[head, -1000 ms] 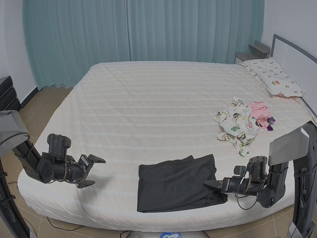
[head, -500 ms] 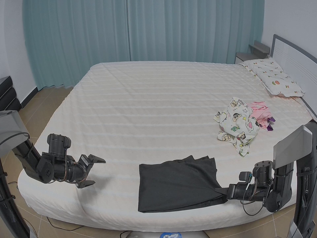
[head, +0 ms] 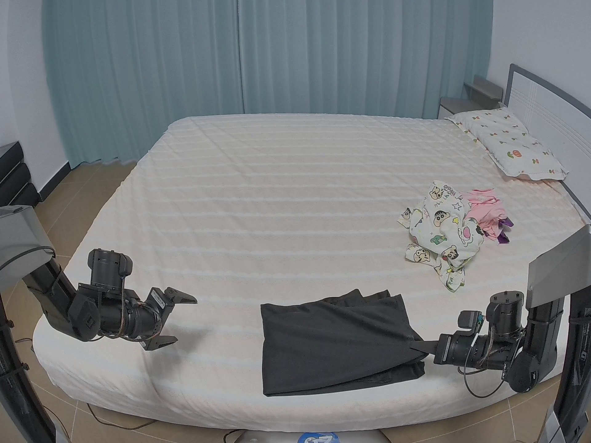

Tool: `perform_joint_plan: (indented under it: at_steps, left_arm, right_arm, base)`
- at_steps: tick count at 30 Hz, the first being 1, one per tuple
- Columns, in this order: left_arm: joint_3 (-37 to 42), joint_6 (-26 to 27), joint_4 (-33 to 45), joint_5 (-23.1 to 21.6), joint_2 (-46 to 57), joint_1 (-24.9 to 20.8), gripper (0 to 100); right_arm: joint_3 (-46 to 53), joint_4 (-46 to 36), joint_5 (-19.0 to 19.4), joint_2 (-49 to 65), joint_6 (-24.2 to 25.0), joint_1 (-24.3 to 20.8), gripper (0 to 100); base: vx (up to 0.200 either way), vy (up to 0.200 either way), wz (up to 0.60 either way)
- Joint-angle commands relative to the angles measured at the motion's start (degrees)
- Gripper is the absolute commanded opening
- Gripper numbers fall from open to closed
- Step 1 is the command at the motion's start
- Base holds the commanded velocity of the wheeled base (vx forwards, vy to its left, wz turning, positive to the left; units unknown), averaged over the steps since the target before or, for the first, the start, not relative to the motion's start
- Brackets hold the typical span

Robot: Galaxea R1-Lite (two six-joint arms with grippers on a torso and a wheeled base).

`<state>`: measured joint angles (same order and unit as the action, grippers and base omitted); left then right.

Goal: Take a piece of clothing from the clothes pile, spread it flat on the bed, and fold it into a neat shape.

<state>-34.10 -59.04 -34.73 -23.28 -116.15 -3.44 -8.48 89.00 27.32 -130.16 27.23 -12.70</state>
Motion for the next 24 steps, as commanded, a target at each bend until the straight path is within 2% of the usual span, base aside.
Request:
perform_joint_plan:
  at_steps: [1, 8, 12, 18, 24]
  left_arm:
    - [0.00, -0.02, -0.07, -0.01, -0.04, 0.01, 100]
    - [0.00, -0.02, 0.01, -0.01, 0.05, 0.01, 100]
    - [0.00, -0.02, -0.07, -0.01, 0.05, 0.01, 100]
    - [0.00, -0.02, 0.01, -0.01, -0.04, 0.01, 100]
    - [0.00, -0.02, -0.07, -0.01, -0.04, 0.01, 100]
  right_arm:
    - [1.10, 0.91, -0.07, -0.89, -0.08, -0.31, 100]
    - [-4.96, 0.91, -0.07, -4.05, 0.01, 2.95, 100]
    - [-11.11, -0.23, -0.69, -6.86, 0.89, 3.12, 100]
    - [-23.68, -10.78, -1.48, -7.30, 5.37, 2.24, 100]
    - [-33.61, -19.39, -2.53, -9.59, 5.73, 1.36, 100]
  base:
    - [0.000, 0.000, 0.00]
    - [0.000, 0.000, 0.00]
    - [0.000, 0.000, 0.00]
    - [0.000, 0.000, 0.00]
    - [0.000, 0.000, 0.00]
